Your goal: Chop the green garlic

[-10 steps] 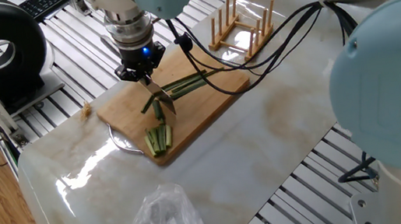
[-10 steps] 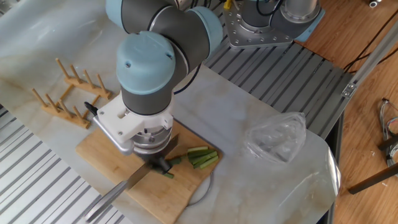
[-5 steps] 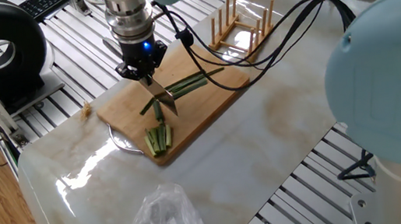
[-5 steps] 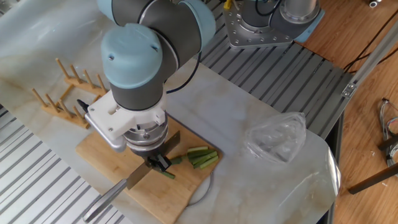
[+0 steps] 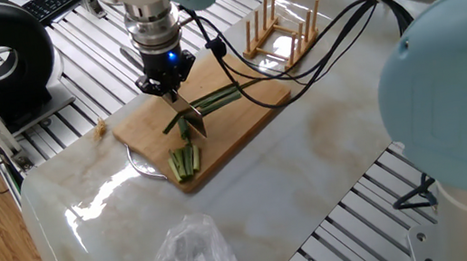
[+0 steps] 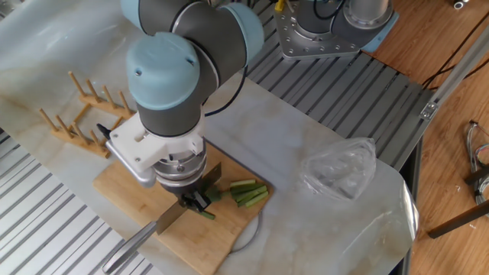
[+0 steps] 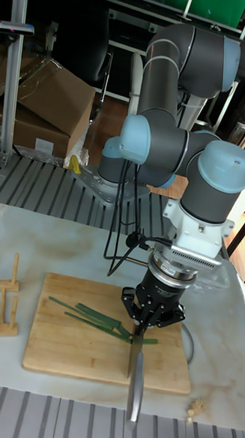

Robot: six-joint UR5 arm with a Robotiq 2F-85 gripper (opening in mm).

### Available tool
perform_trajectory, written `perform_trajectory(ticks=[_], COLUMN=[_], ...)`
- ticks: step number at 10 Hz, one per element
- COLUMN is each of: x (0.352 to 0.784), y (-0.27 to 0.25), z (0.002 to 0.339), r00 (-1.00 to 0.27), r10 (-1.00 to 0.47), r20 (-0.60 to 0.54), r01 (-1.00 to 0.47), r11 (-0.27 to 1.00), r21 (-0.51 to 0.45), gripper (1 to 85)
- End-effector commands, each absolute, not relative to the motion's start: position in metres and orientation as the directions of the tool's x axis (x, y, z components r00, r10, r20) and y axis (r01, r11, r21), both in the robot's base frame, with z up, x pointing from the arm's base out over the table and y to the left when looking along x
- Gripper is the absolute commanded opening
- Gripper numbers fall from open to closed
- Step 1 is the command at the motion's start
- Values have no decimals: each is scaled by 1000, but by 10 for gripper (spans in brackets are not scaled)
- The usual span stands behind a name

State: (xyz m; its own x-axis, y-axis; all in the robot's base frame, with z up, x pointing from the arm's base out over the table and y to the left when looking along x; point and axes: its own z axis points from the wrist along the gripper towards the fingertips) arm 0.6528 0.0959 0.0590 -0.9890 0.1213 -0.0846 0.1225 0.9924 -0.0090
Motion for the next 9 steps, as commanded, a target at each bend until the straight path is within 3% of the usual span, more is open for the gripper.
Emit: perform_trajectory(ticks=[1, 6, 9], x=[654, 639, 648], y=[96, 97, 99], z=[53, 78, 67], r00=[-986, -989, -986], r10=[123, 118, 121], r20=[-111, -88, -113], r01=[123, 117, 117], r11=[992, 993, 992], r21=[9, 15, 42], gripper=[13, 13, 13])
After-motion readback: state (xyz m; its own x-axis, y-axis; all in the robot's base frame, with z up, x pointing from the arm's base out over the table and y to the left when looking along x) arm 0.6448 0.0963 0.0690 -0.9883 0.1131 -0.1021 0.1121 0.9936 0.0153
